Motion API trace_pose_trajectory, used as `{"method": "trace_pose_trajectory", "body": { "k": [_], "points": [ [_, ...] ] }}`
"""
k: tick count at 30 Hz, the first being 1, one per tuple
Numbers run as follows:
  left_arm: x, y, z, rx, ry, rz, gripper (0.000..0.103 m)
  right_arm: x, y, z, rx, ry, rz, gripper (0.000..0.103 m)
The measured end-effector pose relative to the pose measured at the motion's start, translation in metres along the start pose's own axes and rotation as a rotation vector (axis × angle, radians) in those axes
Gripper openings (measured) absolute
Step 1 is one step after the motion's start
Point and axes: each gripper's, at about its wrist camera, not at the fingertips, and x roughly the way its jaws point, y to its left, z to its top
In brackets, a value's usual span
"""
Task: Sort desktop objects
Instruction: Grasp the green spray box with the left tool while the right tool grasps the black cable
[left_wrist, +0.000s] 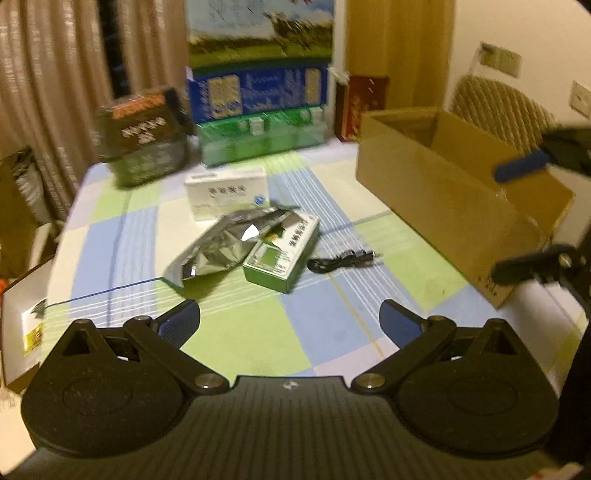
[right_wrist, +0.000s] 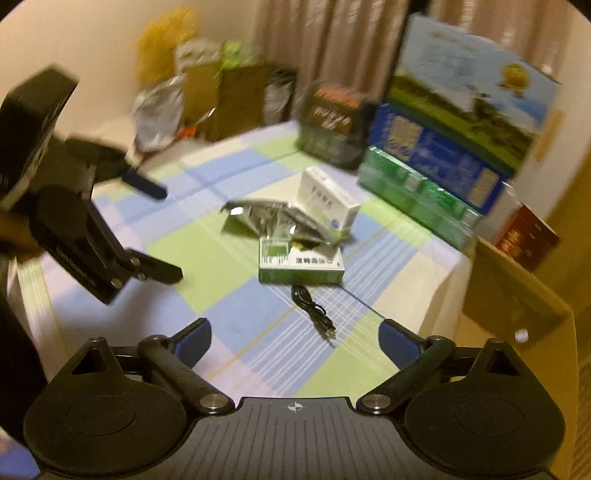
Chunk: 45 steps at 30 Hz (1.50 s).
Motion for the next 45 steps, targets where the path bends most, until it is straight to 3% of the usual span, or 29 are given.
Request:
{"method": "trace_pose_trajectory", "body": {
  "k": [10,15,21,27,31,36,39,45],
  "points": [
    [0.066,0.025,0.028,0.160,0.075,-0.103,0.097,0.087,-0.022,0.027,-0.254,0.209,0.109,0.080],
    [0.096,0.026,0.041,0.229,0.105,-0.145,0.093,0.123,-0.034,0.038,-0.286,0.291,0.162,0.070],
    [0.132,0.031,0.046,0.255,0.141,-0.179,0.082,0.158,-0.035,0.040,-0.334,0.381,0.202,0.057],
    [0.156,0.032,0.047,0.261,0.164,-0.211,0.077,0.177,-0.035,0.041,-0.343,0.420,0.208,0.055],
    [0.169,0.030,0.046,0.273,0.184,-0.208,0.068,0.188,-0.034,0.041,-0.364,0.446,0.203,0.051],
    [0.178,0.031,0.041,0.279,0.191,-0.213,0.065,0.201,-0.036,0.039,-0.362,0.481,0.201,0.036],
    [0.178,0.031,0.039,0.274,0.191,-0.213,0.053,0.204,-0.038,0.037,-0.342,0.499,0.201,0.028],
    [0.176,0.031,0.035,0.239,0.191,-0.217,0.051,0.200,-0.045,0.035,-0.238,0.509,0.169,0.012]
  ]
}}
